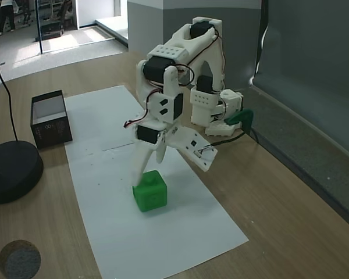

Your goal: Grab a green square and put it in the box.

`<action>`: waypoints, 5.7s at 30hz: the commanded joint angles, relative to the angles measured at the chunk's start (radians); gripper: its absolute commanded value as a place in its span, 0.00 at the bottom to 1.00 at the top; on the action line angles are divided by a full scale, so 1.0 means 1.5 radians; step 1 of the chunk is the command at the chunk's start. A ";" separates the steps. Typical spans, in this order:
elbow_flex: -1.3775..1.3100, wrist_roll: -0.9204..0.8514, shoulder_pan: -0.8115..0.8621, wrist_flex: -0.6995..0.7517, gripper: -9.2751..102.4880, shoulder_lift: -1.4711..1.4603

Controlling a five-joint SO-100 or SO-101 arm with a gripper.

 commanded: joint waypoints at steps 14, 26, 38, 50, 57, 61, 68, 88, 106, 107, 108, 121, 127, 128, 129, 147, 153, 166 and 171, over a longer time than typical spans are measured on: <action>-0.272 -0.007 -0.036 0.095 0.48 -0.157; -0.295 -0.007 -0.039 0.110 0.47 -0.176; -0.290 -0.007 -0.038 0.110 0.24 -0.175; -0.452 -0.038 0.089 0.181 0.22 -0.067; -0.638 -0.090 0.366 0.234 0.23 0.016; -0.666 -0.103 0.529 0.192 0.23 0.019; -0.666 -0.097 0.671 0.063 0.23 -0.050; -0.672 -0.041 0.683 -0.077 0.23 -0.256; -0.672 0.049 0.676 -0.019 0.33 -0.220; -0.672 0.061 0.670 -0.002 0.31 -0.204; -0.672 0.072 0.665 0.018 0.28 -0.184; -0.578 0.107 0.420 0.279 0.08 0.259; -0.298 0.103 0.304 0.271 0.08 0.601; -0.244 0.103 0.302 0.271 0.08 0.660; -0.188 0.103 0.305 0.265 0.08 0.715; 0.596 0.102 0.322 -0.088 0.08 1.329; 0.739 0.102 0.338 -0.189 0.08 1.322; 0.927 0.102 0.349 -0.135 0.08 1.328; 0.912 0.102 0.355 -0.050 0.08 1.329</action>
